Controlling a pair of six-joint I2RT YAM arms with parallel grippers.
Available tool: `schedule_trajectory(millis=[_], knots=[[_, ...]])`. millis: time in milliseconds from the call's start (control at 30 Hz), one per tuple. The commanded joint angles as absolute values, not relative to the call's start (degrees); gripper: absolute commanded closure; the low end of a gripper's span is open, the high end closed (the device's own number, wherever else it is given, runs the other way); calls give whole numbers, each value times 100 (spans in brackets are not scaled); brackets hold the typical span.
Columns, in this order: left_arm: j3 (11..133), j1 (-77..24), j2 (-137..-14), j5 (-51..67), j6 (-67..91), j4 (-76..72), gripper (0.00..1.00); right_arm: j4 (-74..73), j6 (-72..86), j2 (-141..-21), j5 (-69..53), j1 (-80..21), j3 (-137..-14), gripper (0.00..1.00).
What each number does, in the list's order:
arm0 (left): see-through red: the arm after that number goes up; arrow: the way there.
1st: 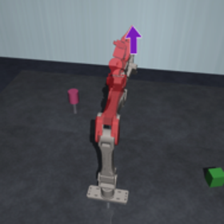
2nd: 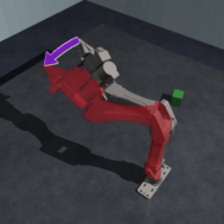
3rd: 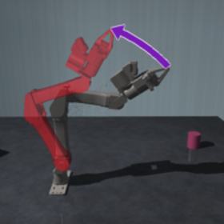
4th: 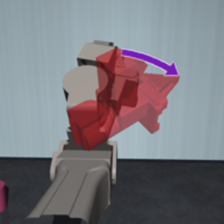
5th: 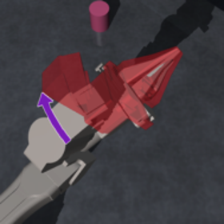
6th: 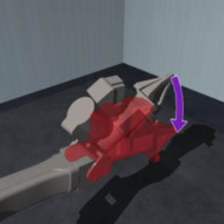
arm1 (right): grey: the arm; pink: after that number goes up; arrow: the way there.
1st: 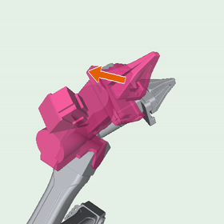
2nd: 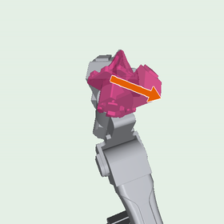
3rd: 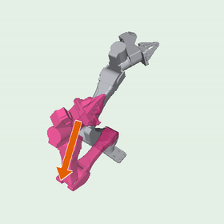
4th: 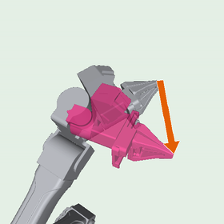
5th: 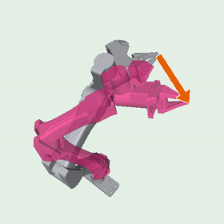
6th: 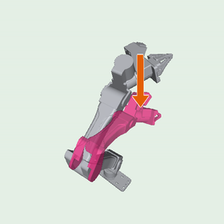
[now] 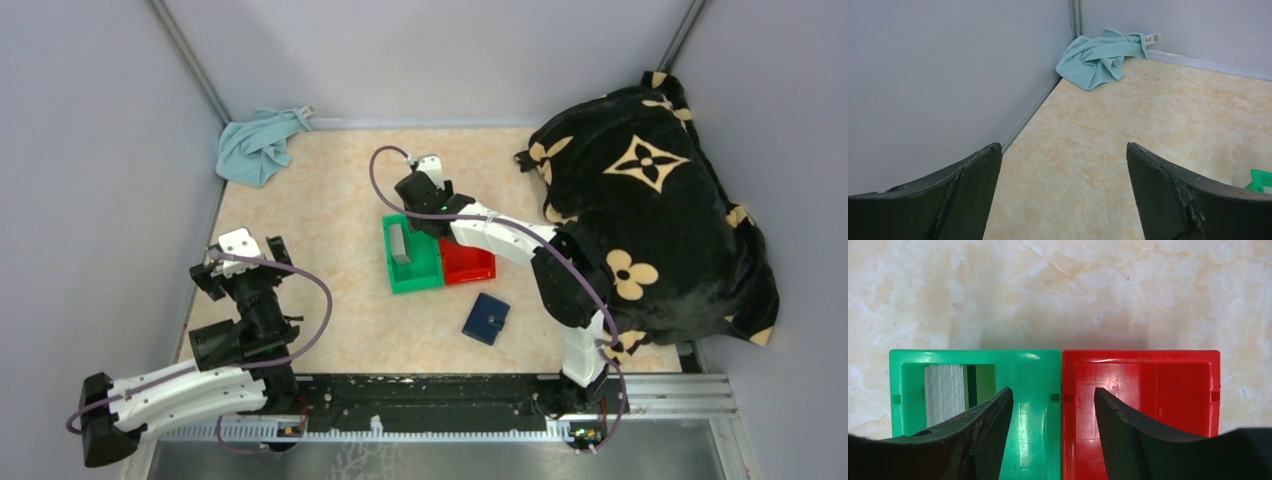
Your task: Take the credit cards out of the card holder
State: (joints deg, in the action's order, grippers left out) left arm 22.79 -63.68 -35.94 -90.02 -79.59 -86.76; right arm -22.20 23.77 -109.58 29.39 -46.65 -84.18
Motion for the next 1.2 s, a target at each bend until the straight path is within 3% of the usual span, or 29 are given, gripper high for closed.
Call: schedule_trajectory(millis=[0,500,600,767,900,1167], knots=[[2232,-6424,-3525,-9229,-8049,-10222,1,-2007,2537,-11011,2783,-4551,-8539,38],[2193,-6464,-3533,-9229,-8044,-10226,1,-1942,2617,-11259,2599,-4403,-8434,46],[2178,-6476,-3531,-9234,-8050,-10222,1,-1965,2656,-11321,2609,-4395,-8454,54],[2171,-6491,-3533,-9229,-8042,-10220,1,-1978,2700,-11334,2603,-4369,-8488,55],[2161,-6501,-3550,-9231,-8017,-10222,1,-1998,2734,-11342,2624,-4351,-8534,65],[2162,-6521,-3595,-9233,-8026,-10213,1,-2100,2792,-11454,2721,-4342,-8690,73]])
